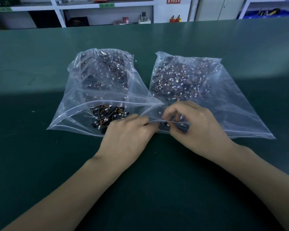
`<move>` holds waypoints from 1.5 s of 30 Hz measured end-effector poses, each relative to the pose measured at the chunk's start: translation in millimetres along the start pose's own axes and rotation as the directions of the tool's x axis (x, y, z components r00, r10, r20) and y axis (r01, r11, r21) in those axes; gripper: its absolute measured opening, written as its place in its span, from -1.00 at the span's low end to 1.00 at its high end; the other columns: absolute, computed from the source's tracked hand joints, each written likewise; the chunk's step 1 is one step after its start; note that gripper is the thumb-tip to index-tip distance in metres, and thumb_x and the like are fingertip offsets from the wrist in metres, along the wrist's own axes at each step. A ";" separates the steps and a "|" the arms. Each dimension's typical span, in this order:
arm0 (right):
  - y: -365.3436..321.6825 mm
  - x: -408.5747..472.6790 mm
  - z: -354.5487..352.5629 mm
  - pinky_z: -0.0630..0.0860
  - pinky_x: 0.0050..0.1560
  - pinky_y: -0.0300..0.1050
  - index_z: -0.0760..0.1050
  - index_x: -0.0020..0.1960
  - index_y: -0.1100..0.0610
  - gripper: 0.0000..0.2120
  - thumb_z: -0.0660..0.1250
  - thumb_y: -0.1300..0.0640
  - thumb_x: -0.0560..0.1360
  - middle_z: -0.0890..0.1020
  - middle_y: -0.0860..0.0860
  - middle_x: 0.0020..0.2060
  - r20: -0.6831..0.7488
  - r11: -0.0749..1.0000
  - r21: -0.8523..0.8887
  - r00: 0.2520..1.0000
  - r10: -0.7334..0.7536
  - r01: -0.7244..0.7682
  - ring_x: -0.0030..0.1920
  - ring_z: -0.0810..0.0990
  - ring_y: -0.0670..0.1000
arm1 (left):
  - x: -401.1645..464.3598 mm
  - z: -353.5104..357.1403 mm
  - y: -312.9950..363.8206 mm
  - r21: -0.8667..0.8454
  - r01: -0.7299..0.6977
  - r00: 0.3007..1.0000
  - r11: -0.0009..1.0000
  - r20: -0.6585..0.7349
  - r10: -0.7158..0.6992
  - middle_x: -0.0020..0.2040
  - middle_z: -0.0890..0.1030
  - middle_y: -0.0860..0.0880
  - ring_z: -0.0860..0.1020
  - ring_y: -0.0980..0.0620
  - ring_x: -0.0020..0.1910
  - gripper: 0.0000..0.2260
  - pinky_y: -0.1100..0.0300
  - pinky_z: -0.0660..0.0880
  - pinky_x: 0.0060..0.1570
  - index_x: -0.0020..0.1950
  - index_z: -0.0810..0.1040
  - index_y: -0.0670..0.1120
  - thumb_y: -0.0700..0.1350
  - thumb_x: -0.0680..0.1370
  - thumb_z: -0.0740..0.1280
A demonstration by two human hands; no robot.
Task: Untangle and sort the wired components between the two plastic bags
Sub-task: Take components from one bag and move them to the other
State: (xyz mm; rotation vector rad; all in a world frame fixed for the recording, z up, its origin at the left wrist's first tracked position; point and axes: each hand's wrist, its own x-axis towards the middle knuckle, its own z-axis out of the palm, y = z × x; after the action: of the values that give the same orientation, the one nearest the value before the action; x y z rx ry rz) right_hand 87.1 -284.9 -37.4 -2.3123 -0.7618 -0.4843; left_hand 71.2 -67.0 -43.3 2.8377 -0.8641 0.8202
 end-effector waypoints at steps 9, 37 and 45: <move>0.4 -1.1 -0.9 0.59 -0.02 0.04 0.59 0.03 -0.02 -0.70 0.48 0.34 0.44 0.64 -0.18 -0.10 -0.001 0.999 0.030 1.000 0.020 -0.020 -0.05 0.60 -0.04 | -4.7 -12.3 -14.4 -0.135 0.081 0.981 0.987 -0.162 -0.103 -0.43 0.39 0.10 0.45 -0.02 -0.47 -0.68 0.22 0.23 -0.44 -0.28 0.49 -0.02 0.02 0.66 0.35; -4.4 -2.3 0.0 0.57 0.10 0.02 0.61 0.11 0.00 -0.75 0.50 0.21 0.47 0.64 -0.19 -0.05 0.013 1.000 0.018 1.000 0.022 -0.022 -0.03 0.60 -0.09 | -11.9 -18.6 -52.0 -0.155 0.163 0.938 0.974 -0.282 -0.201 -0.32 0.51 0.12 0.48 0.06 -0.37 -0.90 0.05 0.49 -0.48 -0.04 0.76 0.01 -0.06 0.65 0.48; -5.9 -2.6 0.1 0.56 0.11 -0.03 0.64 0.16 0.05 -0.85 0.44 0.06 0.61 0.65 -0.15 -0.05 0.000 0.995 0.081 0.999 0.053 -0.053 -0.02 0.62 -0.05 | -12.7 -15.4 -37.7 -0.321 0.021 0.897 0.947 -0.412 -0.160 -0.25 0.59 0.07 0.47 0.07 -0.35 -0.87 0.03 0.48 -0.44 0.01 0.78 -0.09 -0.11 0.68 0.44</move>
State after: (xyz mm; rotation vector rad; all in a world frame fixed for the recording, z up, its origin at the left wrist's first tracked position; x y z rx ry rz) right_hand 81.4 -282.1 -36.0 -2.2499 -0.7038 -0.4246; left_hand 75.1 -25.8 -33.2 2.2738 -0.7102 1.1312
